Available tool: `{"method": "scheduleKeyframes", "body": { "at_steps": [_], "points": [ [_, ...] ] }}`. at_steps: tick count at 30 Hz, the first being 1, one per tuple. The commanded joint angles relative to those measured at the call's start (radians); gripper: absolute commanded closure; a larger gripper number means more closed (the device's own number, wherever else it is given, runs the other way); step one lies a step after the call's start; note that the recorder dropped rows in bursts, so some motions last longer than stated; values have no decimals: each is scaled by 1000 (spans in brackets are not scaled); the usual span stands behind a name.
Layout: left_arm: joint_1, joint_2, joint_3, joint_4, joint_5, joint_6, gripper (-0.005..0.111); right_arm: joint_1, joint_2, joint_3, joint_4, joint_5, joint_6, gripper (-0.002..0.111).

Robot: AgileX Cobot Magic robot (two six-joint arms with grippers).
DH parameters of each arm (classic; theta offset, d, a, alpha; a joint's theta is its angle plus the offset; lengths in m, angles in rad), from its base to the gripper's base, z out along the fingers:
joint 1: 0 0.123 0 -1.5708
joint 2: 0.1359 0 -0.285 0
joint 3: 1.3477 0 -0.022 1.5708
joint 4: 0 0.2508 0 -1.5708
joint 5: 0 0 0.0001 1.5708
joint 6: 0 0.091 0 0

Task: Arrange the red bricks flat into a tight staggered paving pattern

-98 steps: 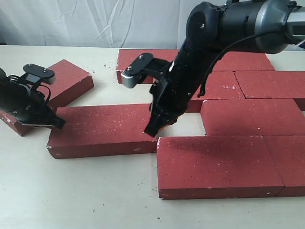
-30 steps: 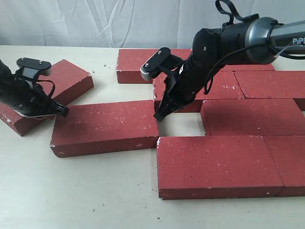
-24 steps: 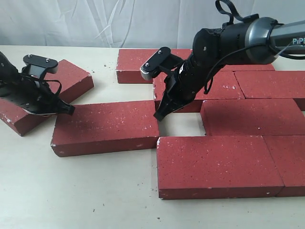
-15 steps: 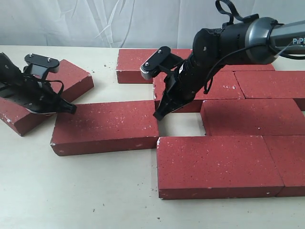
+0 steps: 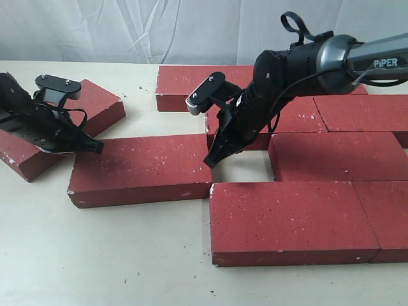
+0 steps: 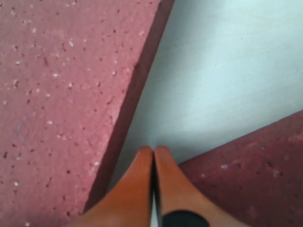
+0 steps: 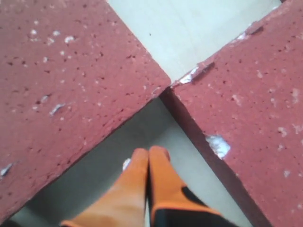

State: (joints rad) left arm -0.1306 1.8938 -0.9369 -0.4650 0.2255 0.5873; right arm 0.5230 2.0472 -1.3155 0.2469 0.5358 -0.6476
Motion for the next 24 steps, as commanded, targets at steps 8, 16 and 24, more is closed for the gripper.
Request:
{"method": "scheduleKeyframes", "body": {
  "at_steps": [8,16,24],
  "points": [
    [-2,1,-7,4,-17,0,107,-3,26,-43,43,47,-13,109],
    [-2,3,-7,4,-17,0,107,0,26,-57,56,118,-48,109],
    [-2,3,-7,4,-17,2,107,35,6,-57,55,136,-58,109]
  ]
}}
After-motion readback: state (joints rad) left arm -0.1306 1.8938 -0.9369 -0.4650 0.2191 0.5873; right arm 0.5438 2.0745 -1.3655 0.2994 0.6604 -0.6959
